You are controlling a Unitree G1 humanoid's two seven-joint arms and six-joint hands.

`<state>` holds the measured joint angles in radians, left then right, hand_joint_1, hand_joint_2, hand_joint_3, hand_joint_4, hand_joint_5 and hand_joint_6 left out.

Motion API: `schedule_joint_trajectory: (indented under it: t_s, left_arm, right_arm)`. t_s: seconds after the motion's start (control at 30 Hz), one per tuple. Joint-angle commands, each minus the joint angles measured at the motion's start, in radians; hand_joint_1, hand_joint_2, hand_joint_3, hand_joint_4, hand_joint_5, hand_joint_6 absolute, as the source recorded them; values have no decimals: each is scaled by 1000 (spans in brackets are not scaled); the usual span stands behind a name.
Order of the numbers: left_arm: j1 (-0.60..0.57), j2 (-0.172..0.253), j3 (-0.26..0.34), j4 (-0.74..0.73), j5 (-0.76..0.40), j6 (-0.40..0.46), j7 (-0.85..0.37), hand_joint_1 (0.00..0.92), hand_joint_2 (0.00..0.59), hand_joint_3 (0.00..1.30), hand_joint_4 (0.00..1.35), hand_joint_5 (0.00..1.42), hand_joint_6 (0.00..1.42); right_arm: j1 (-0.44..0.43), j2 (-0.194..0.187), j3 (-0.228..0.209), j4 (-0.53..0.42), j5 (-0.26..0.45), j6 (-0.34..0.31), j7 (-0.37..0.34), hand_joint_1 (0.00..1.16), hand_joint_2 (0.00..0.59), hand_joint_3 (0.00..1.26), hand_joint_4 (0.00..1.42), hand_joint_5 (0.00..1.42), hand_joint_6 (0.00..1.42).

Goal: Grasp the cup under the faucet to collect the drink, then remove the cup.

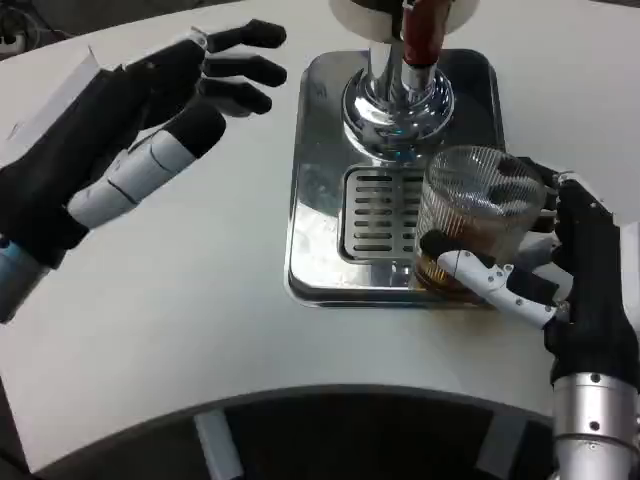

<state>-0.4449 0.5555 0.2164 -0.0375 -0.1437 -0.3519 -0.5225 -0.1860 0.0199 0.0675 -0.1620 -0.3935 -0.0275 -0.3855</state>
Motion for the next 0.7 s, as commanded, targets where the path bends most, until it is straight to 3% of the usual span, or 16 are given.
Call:
schedule_joint_trajectory:
  t_s: [0.03,0.37,0.7]
  left_arm:
    - [60,14,5,-34,30,0,19,0,130,264,318,392,377]
    - [176,38,9,-85,139,-26,47,0,131,264,318,378,332]
    - [194,51,-14,-105,217,-13,57,0,132,242,240,283,257]
  right_arm:
    - [25,9,4,-60,-5,-16,5,977,132,738,866,1067,1023]
    - [138,0,20,-212,-16,-34,59,979,116,773,892,1094,1093]
    - [221,7,55,-332,-22,-41,105,979,114,800,933,1133,1141]
